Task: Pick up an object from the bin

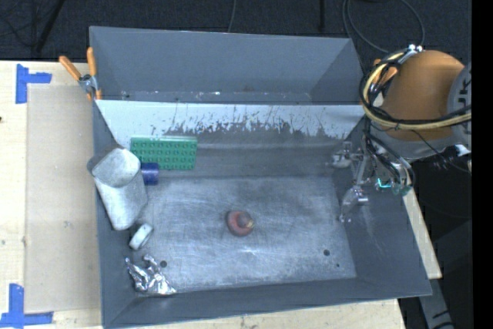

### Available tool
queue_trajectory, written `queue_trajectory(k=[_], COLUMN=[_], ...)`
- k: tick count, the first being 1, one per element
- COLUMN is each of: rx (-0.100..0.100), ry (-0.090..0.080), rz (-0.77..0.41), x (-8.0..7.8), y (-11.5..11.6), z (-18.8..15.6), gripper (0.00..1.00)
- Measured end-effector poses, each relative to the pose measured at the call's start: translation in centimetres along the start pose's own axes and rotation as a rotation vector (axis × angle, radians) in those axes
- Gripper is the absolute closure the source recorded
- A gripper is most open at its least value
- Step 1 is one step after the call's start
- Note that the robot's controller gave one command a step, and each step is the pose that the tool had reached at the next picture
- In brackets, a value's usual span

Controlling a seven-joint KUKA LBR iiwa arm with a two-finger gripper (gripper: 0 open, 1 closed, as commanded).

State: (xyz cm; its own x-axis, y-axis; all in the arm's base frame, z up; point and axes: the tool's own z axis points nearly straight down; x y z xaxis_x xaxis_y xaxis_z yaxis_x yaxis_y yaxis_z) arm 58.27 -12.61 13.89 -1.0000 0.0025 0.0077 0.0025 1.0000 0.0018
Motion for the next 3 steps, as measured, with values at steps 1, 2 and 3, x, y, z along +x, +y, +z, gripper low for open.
queue_trajectory(k=[1, 2, 3], rx=[0.004, -0.001, 0.002], ry=[-0.011, -0.007, -0.004], rz=[-0.116, -0.287, -0.341], x=[-3.9, -0.8, 1.9], y=[8.0, 18.6, 17.6], z=[6.9, 3.9, 4.0], gripper=[0.0, 0.0, 0.0])
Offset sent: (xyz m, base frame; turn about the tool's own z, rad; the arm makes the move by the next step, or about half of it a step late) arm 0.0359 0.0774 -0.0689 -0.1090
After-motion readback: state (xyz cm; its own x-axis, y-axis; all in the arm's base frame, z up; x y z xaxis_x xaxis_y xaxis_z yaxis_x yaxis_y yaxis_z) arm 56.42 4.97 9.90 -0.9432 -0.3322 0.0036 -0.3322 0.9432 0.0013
